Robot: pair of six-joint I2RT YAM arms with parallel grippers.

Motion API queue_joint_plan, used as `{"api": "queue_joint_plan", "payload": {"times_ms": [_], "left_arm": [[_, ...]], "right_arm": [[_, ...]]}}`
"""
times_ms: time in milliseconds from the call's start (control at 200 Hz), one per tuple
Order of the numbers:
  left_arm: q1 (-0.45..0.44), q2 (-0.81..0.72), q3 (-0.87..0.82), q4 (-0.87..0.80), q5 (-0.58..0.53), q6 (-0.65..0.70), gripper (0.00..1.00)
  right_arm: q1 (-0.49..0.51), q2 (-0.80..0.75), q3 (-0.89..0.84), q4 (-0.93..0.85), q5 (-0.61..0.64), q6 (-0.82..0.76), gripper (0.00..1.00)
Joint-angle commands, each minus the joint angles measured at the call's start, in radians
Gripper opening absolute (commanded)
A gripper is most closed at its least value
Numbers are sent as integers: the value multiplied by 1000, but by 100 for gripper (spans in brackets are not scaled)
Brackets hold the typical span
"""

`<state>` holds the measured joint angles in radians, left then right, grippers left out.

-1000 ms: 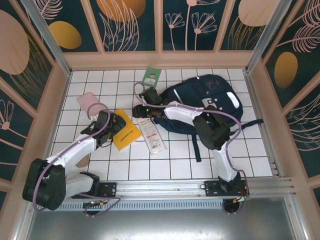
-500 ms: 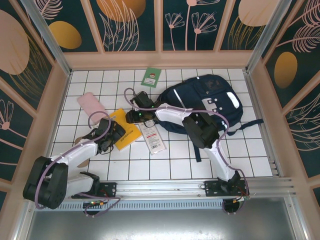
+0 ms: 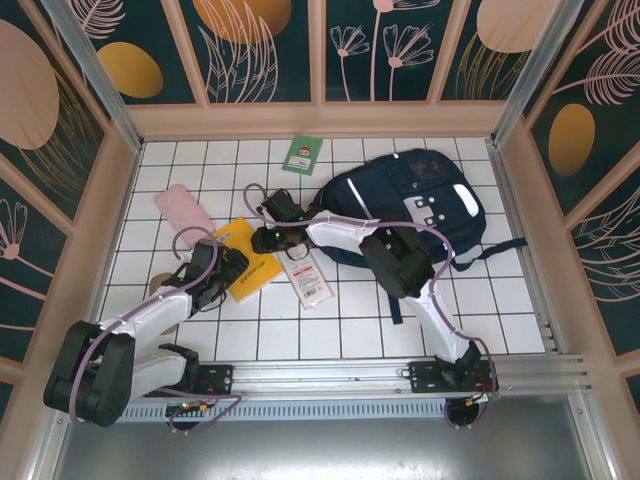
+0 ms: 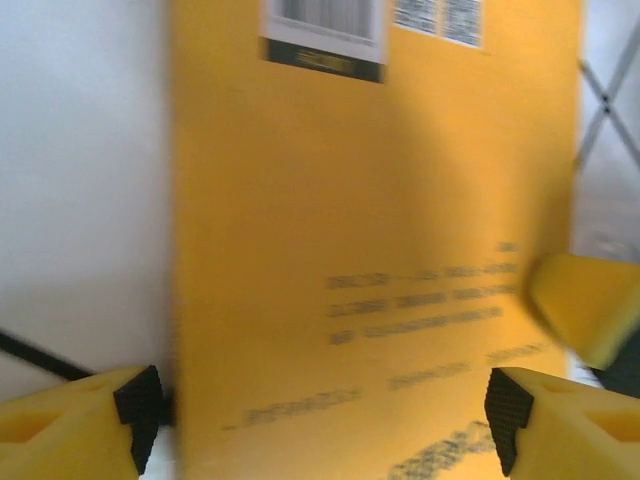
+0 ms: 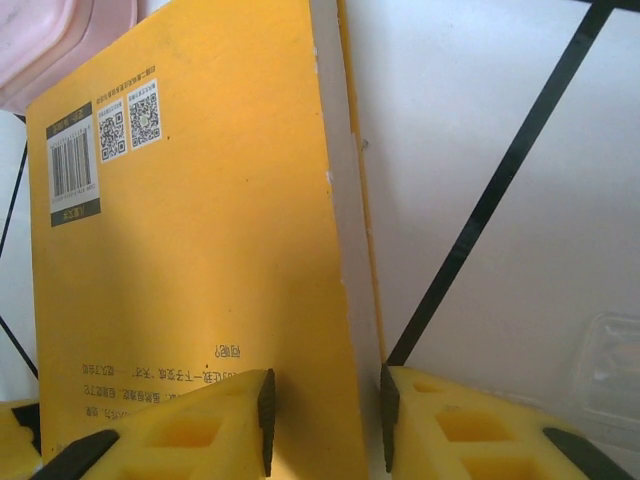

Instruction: Pack books, pencil case, and school supplies into a backpack

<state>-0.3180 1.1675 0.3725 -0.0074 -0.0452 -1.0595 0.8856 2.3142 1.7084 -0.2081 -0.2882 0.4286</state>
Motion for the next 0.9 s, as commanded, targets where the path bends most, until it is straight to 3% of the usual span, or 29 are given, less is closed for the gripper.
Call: {"api": "queue_joint_plan", "payload": {"times_ms": [0,225,510,665,896], "left_arm": [[-9,-18,-27,250,219,-22,83],[-10,-49,-16,329,281,-39,74],[-1,-174,-18,307,213,-96,69],[-3,-126,-21,304,220,-107,69],[-2,-88,-41,424,227,-162,68]], "right_arm": [[23,47,-2,-41,-37,11,34],[19,45,-6,-25,-57,26,32],[4,34,-11,-11,-75,46,33],[-4,29,-13,-2,-85,58,33],[-5,15,-13,15,-112,71,33]]}}
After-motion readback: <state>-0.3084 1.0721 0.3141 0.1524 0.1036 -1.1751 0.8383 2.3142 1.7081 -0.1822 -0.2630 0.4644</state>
